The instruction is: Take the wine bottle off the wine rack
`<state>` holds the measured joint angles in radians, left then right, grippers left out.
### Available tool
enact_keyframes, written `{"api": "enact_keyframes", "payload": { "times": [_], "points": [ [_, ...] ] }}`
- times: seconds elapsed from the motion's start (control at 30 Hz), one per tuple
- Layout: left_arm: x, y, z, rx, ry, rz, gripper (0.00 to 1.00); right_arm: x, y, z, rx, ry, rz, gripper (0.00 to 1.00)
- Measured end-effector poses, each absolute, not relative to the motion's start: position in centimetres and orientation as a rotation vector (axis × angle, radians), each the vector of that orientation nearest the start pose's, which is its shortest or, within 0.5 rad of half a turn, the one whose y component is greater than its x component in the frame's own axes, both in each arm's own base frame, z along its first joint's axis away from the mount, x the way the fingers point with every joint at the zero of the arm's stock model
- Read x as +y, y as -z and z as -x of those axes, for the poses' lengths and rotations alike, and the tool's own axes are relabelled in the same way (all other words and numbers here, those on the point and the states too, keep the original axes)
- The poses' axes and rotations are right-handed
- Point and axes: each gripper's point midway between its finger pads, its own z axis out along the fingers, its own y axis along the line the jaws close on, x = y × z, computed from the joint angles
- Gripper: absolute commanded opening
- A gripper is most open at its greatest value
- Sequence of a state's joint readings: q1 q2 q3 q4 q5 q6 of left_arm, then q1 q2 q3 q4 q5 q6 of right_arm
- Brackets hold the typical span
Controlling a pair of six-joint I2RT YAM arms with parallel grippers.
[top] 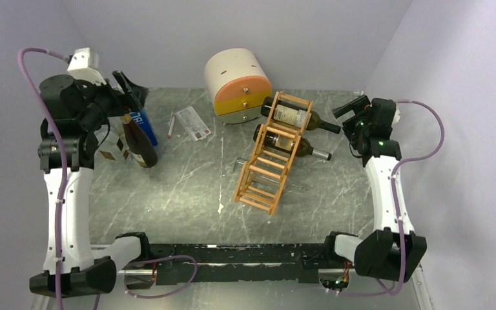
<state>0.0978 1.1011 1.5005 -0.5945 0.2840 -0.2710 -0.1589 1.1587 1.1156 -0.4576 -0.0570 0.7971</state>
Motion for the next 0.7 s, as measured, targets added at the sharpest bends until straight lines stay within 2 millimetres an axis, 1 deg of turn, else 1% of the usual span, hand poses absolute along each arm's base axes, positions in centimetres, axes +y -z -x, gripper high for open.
{"api": "enact_keyframes", "payload": {
  "times": [0.07, 0.1, 0.13, 0.2, 0.27, 0.33, 0.43, 0.57, 0.67, 0.7],
  "points": [
    [-4.9, -41.6, -32.9, 1.754, 0.454, 0.052, 0.9, -1.7, -25.1, -37.4, 1.876, -0.49, -1.025, 0.99],
    [-7.1, -41.5, -32.6, 1.755, 0.509, -0.008, 0.89, -1.6, -24.7, -37.9, 1.869, -0.514, -1.07, 1.0],
    [-8.8, -41.4, -32.4, 1.76, 0.548, -0.055, 0.89, -1.6, -24.2, -38.2, 1.86, -0.533, -1.109, 1.0],
    [-13.8, -40.9, -31.8, 1.774, 0.655, -0.187, 0.89, -1.5, -23.4, -38.8, 1.84, -0.565, -1.179, 1.0],
    [-17.4, -39.5, -31.7, 1.808, 0.725, -0.274, 0.89, -1.5, -22.9, -39.4, 1.808, -0.596, -1.242, 1.0],
    [-19.9, -37.8, -31.7, 1.846, 0.767, -0.34, 0.89, -1.6, -22.6, -39.9, 1.772, -0.617, -1.302, 1.0],
    [-21.8, -36.2, -31.8, 1.871, 0.777, -0.4, 0.88, -1.8, -22.4, -40.6, 1.71, -0.639, -1.376, 0.99],
    [-23.5, -33.9, -31.6, 1.863, 0.752, -0.486, 0.88, -1.6, -21.0, -41.5, 1.647, -0.665, -1.485, 0.99],
    [-23.5, -31.4, -31.3, 1.868, 0.717, -0.513, 0.88, -1.1, -19.5, -42.7, 1.64, -0.678, -1.535, 0.99],
    [-23.4, -30.5, -31.2, 1.875, 0.704, -0.517, 0.87, -0.8, -18.6, -43.1, 1.647, -0.677, -1.553, 0.99]
  ]
}}
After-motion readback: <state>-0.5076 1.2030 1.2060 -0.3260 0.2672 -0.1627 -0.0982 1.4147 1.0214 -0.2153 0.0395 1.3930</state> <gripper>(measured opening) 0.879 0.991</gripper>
